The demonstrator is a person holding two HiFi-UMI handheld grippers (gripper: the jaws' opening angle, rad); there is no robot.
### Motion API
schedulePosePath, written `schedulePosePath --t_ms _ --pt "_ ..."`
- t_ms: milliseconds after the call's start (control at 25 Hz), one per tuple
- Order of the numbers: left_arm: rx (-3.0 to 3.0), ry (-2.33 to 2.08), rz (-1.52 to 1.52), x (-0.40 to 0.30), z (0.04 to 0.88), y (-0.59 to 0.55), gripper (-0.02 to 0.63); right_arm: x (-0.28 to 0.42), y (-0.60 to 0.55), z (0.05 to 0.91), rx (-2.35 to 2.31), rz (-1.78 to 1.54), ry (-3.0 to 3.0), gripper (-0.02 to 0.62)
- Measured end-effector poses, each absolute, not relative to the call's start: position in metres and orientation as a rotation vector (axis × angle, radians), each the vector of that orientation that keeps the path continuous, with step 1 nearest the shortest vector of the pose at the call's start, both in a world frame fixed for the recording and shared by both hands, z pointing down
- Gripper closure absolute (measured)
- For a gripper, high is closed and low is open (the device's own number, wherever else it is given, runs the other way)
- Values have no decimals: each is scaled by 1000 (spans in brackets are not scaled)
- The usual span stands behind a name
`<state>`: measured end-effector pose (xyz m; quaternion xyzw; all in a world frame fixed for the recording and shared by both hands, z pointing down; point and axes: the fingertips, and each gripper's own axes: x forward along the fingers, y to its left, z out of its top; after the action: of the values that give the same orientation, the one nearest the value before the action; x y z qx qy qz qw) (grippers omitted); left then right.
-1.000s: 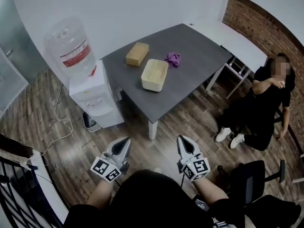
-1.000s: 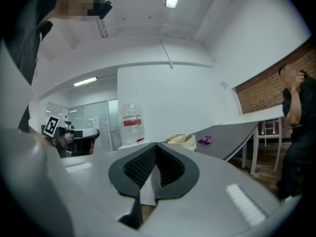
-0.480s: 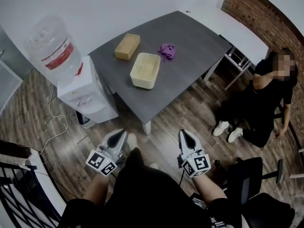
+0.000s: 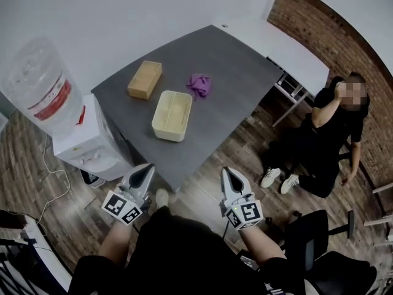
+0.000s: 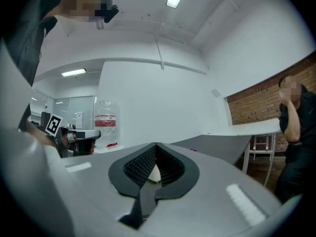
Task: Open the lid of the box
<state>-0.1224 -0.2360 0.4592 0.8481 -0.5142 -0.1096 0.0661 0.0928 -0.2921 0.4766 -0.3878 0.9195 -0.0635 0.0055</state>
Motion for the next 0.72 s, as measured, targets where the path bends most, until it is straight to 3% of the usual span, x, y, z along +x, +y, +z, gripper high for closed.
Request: schedulePosePath --t_ms 720 --pt "2603 -1338 -251 -193 483 -362 606 -20 -406 495 -1386 -246 2956 594"
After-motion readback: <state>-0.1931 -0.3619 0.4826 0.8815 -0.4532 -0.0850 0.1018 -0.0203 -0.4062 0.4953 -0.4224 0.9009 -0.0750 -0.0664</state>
